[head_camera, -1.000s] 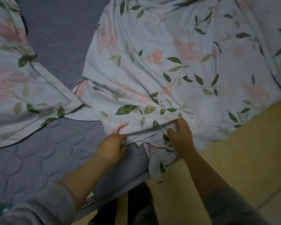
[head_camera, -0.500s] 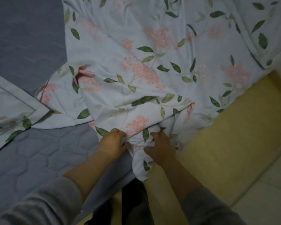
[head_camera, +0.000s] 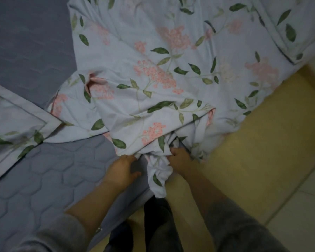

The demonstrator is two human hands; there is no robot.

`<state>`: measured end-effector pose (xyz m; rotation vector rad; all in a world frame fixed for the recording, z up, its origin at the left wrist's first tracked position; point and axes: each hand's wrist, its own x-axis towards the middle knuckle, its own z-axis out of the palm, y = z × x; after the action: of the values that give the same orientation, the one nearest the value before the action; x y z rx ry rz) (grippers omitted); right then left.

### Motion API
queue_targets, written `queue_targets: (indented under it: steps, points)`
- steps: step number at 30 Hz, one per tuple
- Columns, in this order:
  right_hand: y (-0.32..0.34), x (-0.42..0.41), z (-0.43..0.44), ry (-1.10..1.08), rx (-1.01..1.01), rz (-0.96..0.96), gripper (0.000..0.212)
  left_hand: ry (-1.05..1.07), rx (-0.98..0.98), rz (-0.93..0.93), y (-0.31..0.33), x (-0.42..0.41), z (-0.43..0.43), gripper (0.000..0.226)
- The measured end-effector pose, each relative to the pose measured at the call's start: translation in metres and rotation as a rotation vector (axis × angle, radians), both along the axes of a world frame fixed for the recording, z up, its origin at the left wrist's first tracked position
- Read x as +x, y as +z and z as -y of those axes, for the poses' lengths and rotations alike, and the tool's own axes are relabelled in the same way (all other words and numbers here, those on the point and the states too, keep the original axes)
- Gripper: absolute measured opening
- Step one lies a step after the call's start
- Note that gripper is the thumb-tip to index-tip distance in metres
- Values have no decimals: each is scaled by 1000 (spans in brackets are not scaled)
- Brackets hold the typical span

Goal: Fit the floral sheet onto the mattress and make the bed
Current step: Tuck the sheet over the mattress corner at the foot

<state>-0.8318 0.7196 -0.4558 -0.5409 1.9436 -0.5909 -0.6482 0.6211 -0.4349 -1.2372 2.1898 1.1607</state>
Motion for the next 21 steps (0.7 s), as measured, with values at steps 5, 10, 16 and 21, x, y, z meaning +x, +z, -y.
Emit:
queue_targets:
  steps: [5, 10, 16, 21]
  points:
    - [45, 35, -16, -14, -71, -3, 38, 276, 146, -61, 35, 24, -20, 67]
    - [112, 71, -7, 42, -137, -111, 35, 230, 44, -72, 69, 77, -19, 72]
    - [197, 140, -1, 144, -263, -204, 29, 176, -110, -183, 127, 139, -9, 70]
    - [258, 195, -12, 84, -382, -194, 20, 112, -74, -213, 179, 196, -27, 86]
